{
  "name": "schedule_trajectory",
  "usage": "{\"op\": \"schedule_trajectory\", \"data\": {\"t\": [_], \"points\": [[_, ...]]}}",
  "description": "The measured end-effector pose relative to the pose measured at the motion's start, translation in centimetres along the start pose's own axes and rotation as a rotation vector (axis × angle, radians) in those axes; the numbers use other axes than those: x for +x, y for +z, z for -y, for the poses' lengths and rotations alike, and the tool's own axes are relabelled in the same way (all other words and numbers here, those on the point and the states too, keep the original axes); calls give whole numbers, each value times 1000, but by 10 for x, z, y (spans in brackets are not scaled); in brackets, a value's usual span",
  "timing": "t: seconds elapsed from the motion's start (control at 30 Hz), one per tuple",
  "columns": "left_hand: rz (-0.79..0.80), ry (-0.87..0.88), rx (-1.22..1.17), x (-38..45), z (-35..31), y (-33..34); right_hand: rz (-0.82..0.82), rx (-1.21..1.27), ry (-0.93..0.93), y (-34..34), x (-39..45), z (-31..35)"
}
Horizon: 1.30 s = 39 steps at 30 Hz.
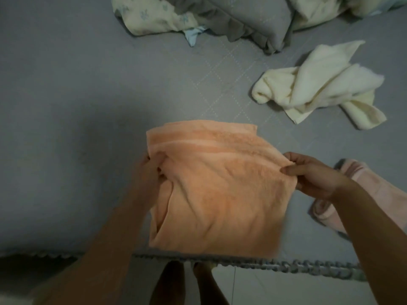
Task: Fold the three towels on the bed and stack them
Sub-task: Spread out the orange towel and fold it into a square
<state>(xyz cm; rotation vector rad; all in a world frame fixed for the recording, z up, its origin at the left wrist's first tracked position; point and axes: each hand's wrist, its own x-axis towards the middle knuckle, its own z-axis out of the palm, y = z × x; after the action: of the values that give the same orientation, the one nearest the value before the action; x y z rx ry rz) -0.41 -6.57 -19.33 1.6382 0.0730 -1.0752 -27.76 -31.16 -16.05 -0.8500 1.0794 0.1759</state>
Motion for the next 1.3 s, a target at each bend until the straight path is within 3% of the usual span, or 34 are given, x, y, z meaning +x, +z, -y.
{"op": "schedule_trajectory", "data": {"t": [0.1, 0.23, 0.3, 0.37, 0.5, 0.57, 0.63, 0.73, 0.87, 0.97, 1.07, 1.2, 1.3], "points": [[-1, -10, 63, -15, -13, -36, -55, -32, -168, 19, 2, 5], [-23, -55, 137, 19, -15, -34, -452, -171, -472, 45, 38, 1], [-54, -37, 307, 50, -8, -29, -601, -322, -447, 49, 58, -8], [-135, -68, 439, 70, -4, -26, -625, -408, -320, 50, 72, -20], [-160, -113, 194, 78, -7, -18, -744, -139, -154, 53, 85, -18], [-87, -161, 105, 75, -12, -18, -737, -5, -44, 55, 86, -9], [134, -278, 52, 77, -16, -24, -680, -39, 28, 58, 86, -2], [373, -404, 157, 76, -20, -36, -638, -133, -82, 64, 87, 0], [409, -453, 30, 87, -24, -38, -400, 96, -114, 63, 84, 5], [429, -443, -60, 95, -31, -37, -423, 47, -153, 69, 83, 7], [560, -396, -9, 98, -37, -34, -576, 41, -248, 68, 78, 7], [539, -191, 402, 100, -43, -35, -796, -140, -348, 50, 64, 0], [486, 100, 735, 107, -52, -32, -851, -299, -405, 35, 51, -6]]}}
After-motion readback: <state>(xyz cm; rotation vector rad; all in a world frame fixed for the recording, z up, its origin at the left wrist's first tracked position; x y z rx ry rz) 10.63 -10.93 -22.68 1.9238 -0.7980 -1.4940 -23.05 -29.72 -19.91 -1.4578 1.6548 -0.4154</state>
